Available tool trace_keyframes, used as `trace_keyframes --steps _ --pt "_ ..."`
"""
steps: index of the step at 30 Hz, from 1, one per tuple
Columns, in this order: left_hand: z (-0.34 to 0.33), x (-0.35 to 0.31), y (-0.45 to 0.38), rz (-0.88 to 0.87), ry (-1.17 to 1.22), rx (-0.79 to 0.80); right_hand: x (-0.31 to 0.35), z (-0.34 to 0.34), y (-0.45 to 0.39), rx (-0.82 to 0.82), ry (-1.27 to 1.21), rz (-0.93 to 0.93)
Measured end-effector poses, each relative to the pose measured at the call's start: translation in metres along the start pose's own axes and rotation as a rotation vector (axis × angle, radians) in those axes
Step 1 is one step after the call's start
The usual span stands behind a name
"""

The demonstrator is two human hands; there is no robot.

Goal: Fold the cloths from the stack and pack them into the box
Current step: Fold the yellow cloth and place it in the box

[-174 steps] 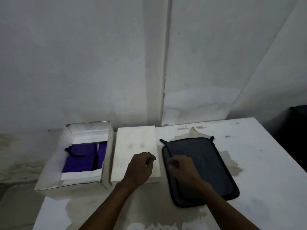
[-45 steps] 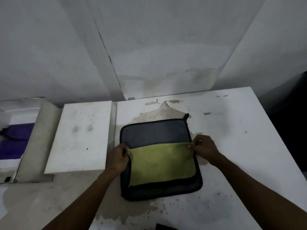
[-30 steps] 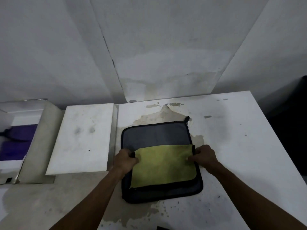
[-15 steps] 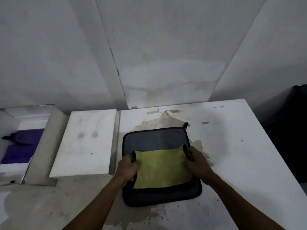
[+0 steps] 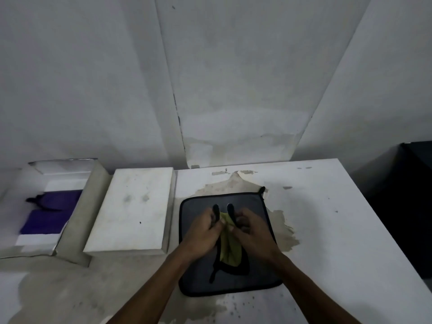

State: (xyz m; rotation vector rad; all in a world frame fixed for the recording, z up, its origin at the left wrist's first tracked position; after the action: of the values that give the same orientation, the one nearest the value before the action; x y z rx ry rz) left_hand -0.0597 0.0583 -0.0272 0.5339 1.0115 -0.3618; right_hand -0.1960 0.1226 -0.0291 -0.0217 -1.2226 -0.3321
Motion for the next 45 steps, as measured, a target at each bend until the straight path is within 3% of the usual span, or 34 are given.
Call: trace_keyframes --steps 15,24,30,35,38,42,45 --pt "0.045 -0.029 0.047 -0.164 0.133 0.008 0.065 -0.043 0.024 -0.002 -0.138 0.117" --pt "0.105 -0.037 0.079 -0.172 0.207 0.003 0.116 -0.082 0.033 0.134 -0.194 0.216" --pt "0.151 -0.033 0.091 -0.187 0.165 0.033 0.147 -0.109 0.031 0.197 -0.378 0.219" --pt "0.204 -0.021 0.098 -0.225 0.269 -0.205 0.158 -0.123 0.024 0.274 -0.495 0.092" --pt "0.232 0.004 0.100 -0.053 0.435 -0.334 0.170 -0.138 0.021 0.323 -0.683 -0.006" --pt "0.233 0.031 0.104 0.209 0.679 -0.062 0.187 -0.153 0.020 0.387 -0.873 -0.059" --pt "0.227 0.038 0.111 0.175 0.839 0.110 0.197 -0.160 0.018 0.397 -0.922 -0.080"
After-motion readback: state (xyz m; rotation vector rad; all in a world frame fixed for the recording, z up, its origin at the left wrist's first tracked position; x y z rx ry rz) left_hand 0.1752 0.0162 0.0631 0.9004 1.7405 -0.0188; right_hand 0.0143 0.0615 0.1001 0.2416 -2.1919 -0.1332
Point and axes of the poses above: each hand's wrist, its own y-axis away from the middle knuckle, its own z-axis out of the back of the hand, x = y × z, the point moved 5 cm from there along -y, towards the middle knuckle, and after that the axes turned 2 degrees about -z, right-handed, at the moved point
